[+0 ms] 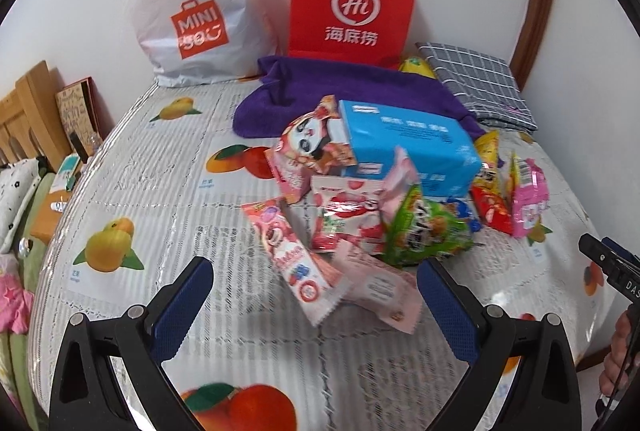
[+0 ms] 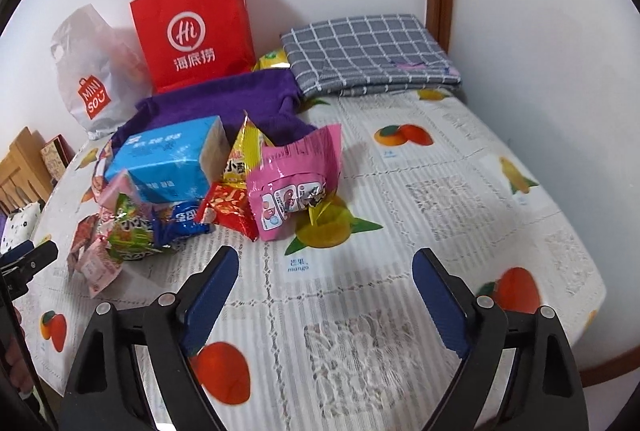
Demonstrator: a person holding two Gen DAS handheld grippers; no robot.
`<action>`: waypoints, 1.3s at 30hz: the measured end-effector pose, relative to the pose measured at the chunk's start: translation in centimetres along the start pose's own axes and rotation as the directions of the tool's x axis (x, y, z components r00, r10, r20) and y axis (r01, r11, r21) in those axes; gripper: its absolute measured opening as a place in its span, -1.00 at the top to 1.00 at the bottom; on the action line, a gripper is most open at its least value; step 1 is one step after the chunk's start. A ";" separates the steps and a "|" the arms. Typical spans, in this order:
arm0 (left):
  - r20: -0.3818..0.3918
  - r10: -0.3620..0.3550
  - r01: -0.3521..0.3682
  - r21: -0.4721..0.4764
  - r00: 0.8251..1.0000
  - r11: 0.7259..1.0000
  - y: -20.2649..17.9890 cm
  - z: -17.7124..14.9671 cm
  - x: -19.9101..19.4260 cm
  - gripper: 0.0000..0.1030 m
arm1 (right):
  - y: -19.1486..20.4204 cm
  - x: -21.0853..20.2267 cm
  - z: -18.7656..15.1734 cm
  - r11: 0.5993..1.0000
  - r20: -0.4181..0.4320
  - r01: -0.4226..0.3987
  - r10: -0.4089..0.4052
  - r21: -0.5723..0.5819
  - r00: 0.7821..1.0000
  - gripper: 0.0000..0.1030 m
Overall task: Organize snacks
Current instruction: 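Grasp the pink Lotso wafer stick with the left gripper while the right grasps the pink candy bag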
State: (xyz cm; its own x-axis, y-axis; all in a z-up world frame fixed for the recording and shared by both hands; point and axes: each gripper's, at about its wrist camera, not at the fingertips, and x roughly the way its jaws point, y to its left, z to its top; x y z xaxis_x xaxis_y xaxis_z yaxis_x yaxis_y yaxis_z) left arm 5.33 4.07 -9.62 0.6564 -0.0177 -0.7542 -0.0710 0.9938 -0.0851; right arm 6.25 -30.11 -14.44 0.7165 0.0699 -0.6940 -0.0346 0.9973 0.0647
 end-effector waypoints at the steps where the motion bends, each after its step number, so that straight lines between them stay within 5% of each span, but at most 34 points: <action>1: 0.000 0.000 0.000 -0.008 1.000 1.000 0.4 0.0 0.3 -0.98 | 0.1 0.7 0.2 1.000 -0.009 -0.005 0.005 -0.002 1.000 -0.72; 25: -0.029 -0.035 0.032 -0.094 0.999 0.995 4.7 0.0 6.0 -0.98 | 3.2 11.0 5.0 0.995 -0.032 -0.093 0.092 -0.037 0.995 -0.69; 27: -0.026 -0.050 0.047 -0.105 0.998 0.993 5.0 0.0 5.9 -0.98 | 3.3 10.9 4.9 0.995 -0.005 -0.094 0.094 -0.039 0.996 -0.39; 39: -0.024 -0.114 0.109 -0.140 0.993 0.984 5.6 0.3 5.7 -0.98 | 2.0 6.2 3.3 0.993 0.071 -0.109 0.111 -0.041 0.991 -0.35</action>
State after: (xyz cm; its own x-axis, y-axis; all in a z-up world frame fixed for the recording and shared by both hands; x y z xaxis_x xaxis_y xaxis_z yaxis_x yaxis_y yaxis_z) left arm 8.86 9.60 -14.20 0.6417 -0.1331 -0.7553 -0.1036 0.9607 -0.2574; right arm 12.92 -27.80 -16.27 0.7557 0.1788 -0.6300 -0.1406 0.9839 0.1105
